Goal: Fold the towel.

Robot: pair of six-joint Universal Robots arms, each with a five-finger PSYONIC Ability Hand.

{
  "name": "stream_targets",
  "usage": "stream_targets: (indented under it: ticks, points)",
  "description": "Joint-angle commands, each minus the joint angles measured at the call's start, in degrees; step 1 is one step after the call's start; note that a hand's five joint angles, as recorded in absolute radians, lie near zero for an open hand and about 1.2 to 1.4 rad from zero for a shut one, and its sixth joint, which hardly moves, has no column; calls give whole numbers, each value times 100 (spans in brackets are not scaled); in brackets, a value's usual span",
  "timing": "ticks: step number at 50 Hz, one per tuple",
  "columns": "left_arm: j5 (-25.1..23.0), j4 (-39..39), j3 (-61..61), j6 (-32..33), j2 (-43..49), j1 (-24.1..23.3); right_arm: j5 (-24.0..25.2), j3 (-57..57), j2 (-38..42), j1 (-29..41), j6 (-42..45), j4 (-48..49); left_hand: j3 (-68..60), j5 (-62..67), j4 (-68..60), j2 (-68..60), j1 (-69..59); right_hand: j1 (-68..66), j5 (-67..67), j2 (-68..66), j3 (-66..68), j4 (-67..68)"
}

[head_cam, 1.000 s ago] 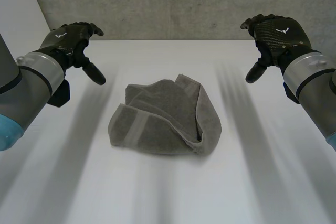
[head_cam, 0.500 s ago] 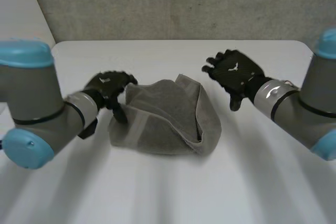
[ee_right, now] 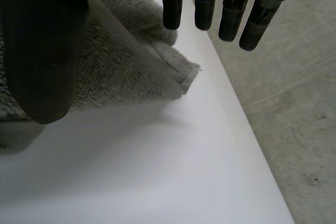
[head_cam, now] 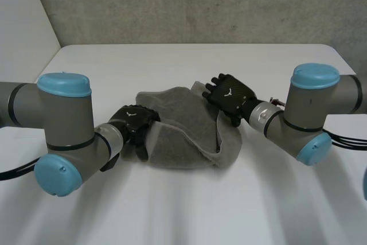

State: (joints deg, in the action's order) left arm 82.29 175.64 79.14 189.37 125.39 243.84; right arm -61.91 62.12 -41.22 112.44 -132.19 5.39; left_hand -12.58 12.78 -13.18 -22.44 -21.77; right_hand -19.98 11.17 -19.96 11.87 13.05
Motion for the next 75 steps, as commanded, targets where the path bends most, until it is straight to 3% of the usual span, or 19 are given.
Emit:
stream_targets:
  ticks: [1, 2, 3, 5, 12, 18, 24, 29, 39, 42, 47, 49, 55, 60, 75]
  points:
    - [7, -3, 58, 3, -84, 14, 143, -200, 369, -3, 281, 15, 258, 392, 318, -426, -493, -1560, 1441, -1563, -187, -305]
    - [15, -3, 75, 3, -93, 14, 205, -218, 369, -3, 317, 15, 258, 542, 318, -576, -643, -2433, 2314, -2435, -187, -305]
    - [15, -3, 76, 3, -93, 14, 205, -218, 369, -3, 317, 15, 258, 544, 318, -577, -644, -2442, 2323, -2444, -187, -305]
    - [15, -20, 102, -6, -172, 14, 328, -157, 273, -3, 335, 23, 258, 577, 318, -611, -678, -4551, 4432, -4553, -187, -305]
    - [7, -29, 234, -15, -480, 76, 468, 483, -595, -222, 264, 120, 258, 594, 318, -628, -695, -6001, 5882, -6003, -187, -305]
    - [-28, -29, 453, -58, -980, 76, 601, 1301, -1553, -424, 238, 50, 258, 1685, 318, -1718, -1785, -6002, 5883, -6004, -187, -305]
    - [-81, 93, 848, -67, -1420, 67, 583, 2039, -2459, -652, -287, -257, 258, 1604, 318, -1638, -1704, -6002, 5883, -6004, -187, -305]
    - [-99, 461, 1182, -50, -1517, 5, 636, 2391, -2768, -741, -754, -451, 258, 1385, 318, -1419, -1486, -6002, 5883, -6004, -187, -305]
    - [-99, 656, 1359, -15, -1403, 14, 609, 2797, -2839, -793, -764, -469, 258, 1368, 318, -1402, -1469, -6002, 5883, -6004, -187, -305]
    - [-90, 691, 1350, -6, -1289, 40, 609, 2867, -2830, -811, -764, -469, 258, 599, 318, -632, -699, -6002, 5883, -6004, -187, -305]
    - [-99, 841, 1280, -6, -1166, 84, 627, 2963, -2830, -820, -764, -469, 258, 443, 318, -476, -543, -6002, 5883, -6004, -187, -305]
    - [-108, 963, 1210, -6, -1139, 32, 627, 3007, -2830, -820, -764, -469, 258, -544, 318, 511, 444, -6002, 5883, -6004, -187, -305]
    - [-283, 1025, 1095, -6, -1113, -39, 610, 3174, -2830, -820, -747, -469, 258, -550, 318, 516, 449, -6002, 5883, -6004, -187, -305]
    - [-687, 999, 841, 12, -841, -179, 618, 3280, -2821, -829, -755, -460, 258, -315, 318, 282, 215, -6002, 5883, -6004, -187, -305]
    - [-679, 700, 717, 3, -454, -215, 680, 3324, -2778, -1031, -747, -416, 258, 1637, 318, -1671, -1738, -6002, 5883, -6004, -187, -305]
